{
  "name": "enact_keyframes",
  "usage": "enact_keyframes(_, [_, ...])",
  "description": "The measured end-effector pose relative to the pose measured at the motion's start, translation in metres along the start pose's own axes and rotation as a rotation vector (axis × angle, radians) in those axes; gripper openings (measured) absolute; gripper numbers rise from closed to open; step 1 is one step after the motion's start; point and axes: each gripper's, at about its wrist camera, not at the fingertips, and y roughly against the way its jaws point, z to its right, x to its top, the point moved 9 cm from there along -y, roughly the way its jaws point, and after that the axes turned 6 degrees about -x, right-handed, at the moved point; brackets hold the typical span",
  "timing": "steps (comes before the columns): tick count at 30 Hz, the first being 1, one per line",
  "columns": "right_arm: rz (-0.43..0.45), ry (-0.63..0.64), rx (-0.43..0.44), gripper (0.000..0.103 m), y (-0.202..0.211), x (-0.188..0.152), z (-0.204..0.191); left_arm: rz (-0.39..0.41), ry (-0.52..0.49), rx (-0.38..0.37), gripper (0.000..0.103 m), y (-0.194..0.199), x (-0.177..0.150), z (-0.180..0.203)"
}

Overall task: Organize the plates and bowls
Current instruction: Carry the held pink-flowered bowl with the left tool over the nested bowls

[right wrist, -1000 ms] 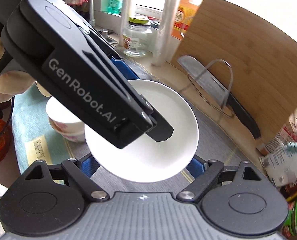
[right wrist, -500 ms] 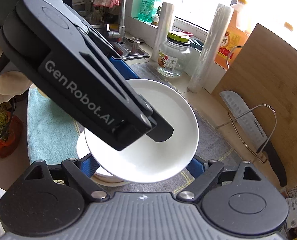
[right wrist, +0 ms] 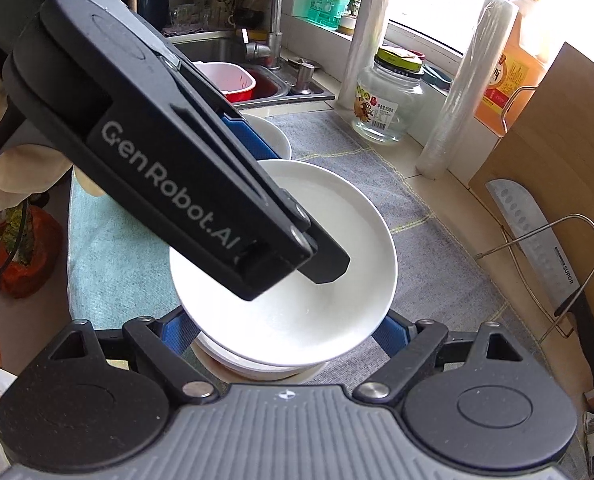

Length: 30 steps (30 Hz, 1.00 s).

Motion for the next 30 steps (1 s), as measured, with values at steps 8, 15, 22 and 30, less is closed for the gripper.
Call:
enact_keyframes(8, [-0.009, -0.020, 0.019, 0.092, -0.004, -0.008, -0.003, -0.012, 0.023, -0.009, 0.068, -0.008, -0.008, -0.004])
enact_keyframes(15, [-0.016, -0.019, 0.025, 0.092, -0.006, -0.013, -0.006, -0.027, 0.039, -0.017, 0.068, -0.015, -0.014, -0.008])
enact_keyframes(22, [-0.017, -0.022, 0.030, 0.092, -0.008, -0.016, -0.008, -0.022, 0.053, -0.033, 0.068, -0.019, -0.018, -0.013])
enact_keyframes(30, [-0.001, -0.020, 0.009, 0.103, -0.009, -0.016, -0.009, -0.005, 0.043, -0.046, 0.076, -0.021, -0.020, -0.014])
